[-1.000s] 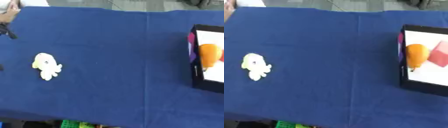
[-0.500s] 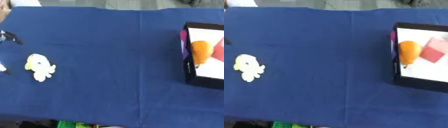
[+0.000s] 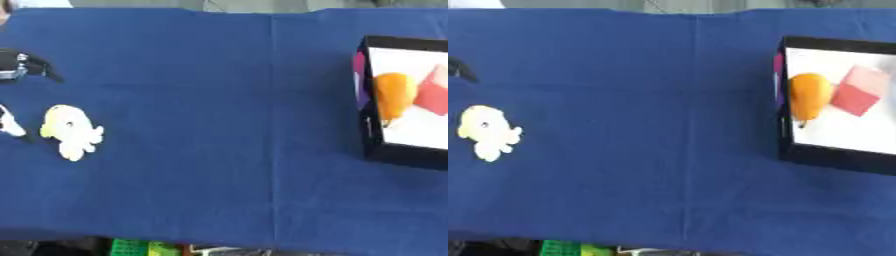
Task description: Pick up the objects with one hand, pass them to the other hand, and then place them into the box on the other side of the table.
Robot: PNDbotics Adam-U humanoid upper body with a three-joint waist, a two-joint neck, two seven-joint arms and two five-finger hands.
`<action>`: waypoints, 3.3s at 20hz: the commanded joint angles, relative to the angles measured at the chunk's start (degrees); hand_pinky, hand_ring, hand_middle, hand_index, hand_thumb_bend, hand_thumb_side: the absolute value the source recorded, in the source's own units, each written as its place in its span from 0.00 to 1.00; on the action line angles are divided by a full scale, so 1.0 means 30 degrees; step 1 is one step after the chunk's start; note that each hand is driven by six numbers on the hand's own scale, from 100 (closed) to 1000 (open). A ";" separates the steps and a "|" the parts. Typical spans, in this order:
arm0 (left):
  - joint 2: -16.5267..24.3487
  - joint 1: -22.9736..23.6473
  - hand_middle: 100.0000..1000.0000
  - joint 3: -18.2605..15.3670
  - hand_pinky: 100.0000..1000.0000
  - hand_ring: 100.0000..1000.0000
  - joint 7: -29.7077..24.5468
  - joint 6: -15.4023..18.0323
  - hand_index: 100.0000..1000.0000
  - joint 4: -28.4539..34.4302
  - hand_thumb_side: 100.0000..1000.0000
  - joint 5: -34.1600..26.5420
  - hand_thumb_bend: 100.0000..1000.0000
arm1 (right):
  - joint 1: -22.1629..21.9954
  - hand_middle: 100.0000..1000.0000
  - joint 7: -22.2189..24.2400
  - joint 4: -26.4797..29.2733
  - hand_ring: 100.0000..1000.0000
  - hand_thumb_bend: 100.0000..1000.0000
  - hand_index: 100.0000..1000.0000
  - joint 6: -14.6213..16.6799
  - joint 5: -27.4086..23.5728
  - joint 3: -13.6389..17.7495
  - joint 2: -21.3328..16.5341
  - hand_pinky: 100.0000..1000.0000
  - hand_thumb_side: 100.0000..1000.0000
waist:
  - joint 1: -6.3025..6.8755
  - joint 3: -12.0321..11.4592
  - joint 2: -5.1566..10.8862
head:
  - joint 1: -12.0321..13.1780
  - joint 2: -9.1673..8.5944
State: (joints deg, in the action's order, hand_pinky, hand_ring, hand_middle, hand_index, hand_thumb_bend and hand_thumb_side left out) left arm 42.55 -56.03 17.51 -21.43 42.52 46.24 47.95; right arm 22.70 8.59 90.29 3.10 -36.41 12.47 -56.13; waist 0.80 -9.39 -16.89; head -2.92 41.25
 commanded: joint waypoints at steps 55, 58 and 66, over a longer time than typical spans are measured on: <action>-0.9415 0.1729 0.44 -0.3609 0.77 0.50 0.9579 -1.0215 0.61 0.7180 0.42 -0.6695 0.00 | 0.5338 1.00 0.7917 0.3867 1.00 0.00 1.00 0.0100 0.5654 -0.5012 0.1710 1.00 0.16 | -0.0880 0.0021 0.0703 | -0.0786 -0.0393; -0.9936 0.2103 0.43 -0.3505 0.76 0.50 1.0859 -1.0027 0.60 0.7460 0.35 -0.5000 0.00 | 0.5890 1.00 0.8777 0.4211 1.00 0.00 1.00 -0.0203 0.6495 -0.5745 0.2640 1.00 0.15 | -0.0867 0.0011 0.0697 | -0.0908 -0.0385; -1.0193 0.2519 0.44 -0.2784 0.72 0.51 1.2715 -0.8985 0.58 0.7569 0.06 0.1216 0.00 | 0.7289 1.00 0.9906 0.4048 1.00 0.00 1.00 -0.1168 0.8795 -0.7742 0.4773 1.00 0.11 | -0.0758 -0.0001 0.0816 | -0.1502 -0.0159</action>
State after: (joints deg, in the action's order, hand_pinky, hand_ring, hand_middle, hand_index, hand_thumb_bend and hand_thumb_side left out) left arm 11.59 -47.73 8.93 15.89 15.02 68.31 49.10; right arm 43.42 37.83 102.04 -0.12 -11.20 -10.39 -41.63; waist -1.55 -9.41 -16.04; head -7.02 40.73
